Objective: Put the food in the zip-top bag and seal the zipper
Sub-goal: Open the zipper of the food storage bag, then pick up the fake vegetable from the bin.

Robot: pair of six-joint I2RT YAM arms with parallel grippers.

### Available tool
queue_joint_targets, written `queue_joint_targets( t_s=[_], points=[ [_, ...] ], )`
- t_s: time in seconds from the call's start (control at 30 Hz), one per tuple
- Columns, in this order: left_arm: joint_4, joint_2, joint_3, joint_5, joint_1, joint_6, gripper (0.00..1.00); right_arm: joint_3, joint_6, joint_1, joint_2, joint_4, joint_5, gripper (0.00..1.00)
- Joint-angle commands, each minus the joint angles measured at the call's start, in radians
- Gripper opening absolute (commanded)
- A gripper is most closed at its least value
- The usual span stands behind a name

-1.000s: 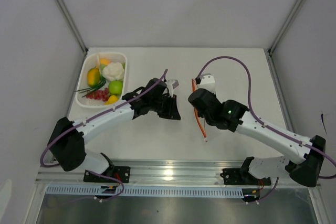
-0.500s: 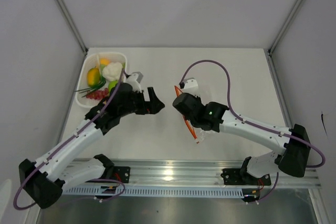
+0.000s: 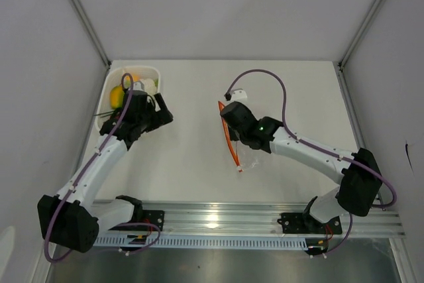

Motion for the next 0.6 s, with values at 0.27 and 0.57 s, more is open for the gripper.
queue_joint_targets(
  t_s=[0.27, 0.57],
  points=[
    [0.373, 0.155, 0.098, -0.097, 0.229, -0.033, 0.85, 0.012, -0.045, -0.065, 0.024, 0.104, -0.161, 0.0],
    [0.538, 0.387, 0.196, -0.033, 0.37, 0.008, 0.86, 0.005, -0.064, -0.109, 0.052, 0.135, -0.242, 0.0]
  ],
)
